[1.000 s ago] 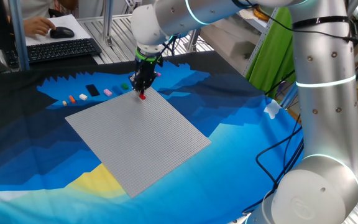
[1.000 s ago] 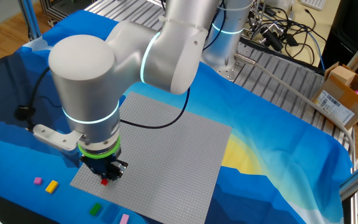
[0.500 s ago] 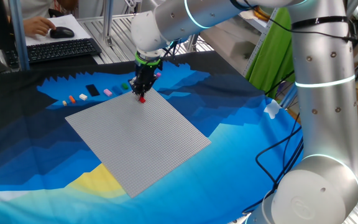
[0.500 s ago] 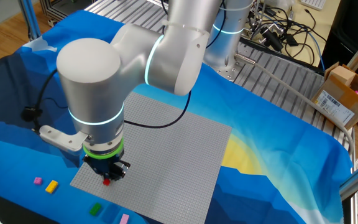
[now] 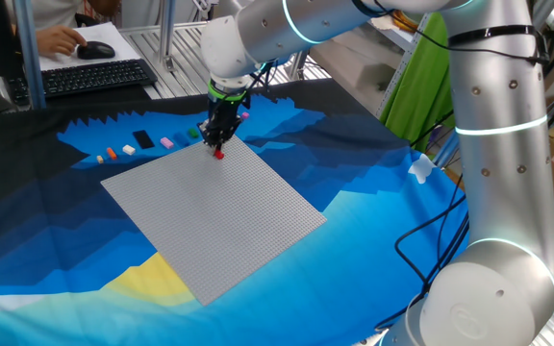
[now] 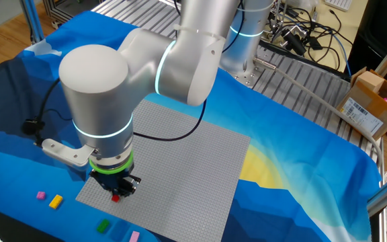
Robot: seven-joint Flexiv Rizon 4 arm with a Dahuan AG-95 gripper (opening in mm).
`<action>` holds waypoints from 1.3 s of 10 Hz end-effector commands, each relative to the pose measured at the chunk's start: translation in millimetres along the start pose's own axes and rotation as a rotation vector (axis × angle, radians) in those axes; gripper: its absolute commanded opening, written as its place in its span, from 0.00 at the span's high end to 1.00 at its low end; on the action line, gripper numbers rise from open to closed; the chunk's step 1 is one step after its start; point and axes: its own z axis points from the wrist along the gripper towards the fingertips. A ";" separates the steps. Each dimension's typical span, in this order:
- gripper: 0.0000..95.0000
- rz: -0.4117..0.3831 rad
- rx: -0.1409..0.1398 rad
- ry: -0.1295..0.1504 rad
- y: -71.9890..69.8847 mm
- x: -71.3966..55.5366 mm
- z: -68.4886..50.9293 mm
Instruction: Stack small Lego blocks randomly, one at a time
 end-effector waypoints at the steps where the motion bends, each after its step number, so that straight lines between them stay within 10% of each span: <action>1: 1.00 -0.002 0.001 0.001 0.4 -0.5 0.9; 13: 1.00 -0.014 0.014 -0.007 0.6 -1.0 1.3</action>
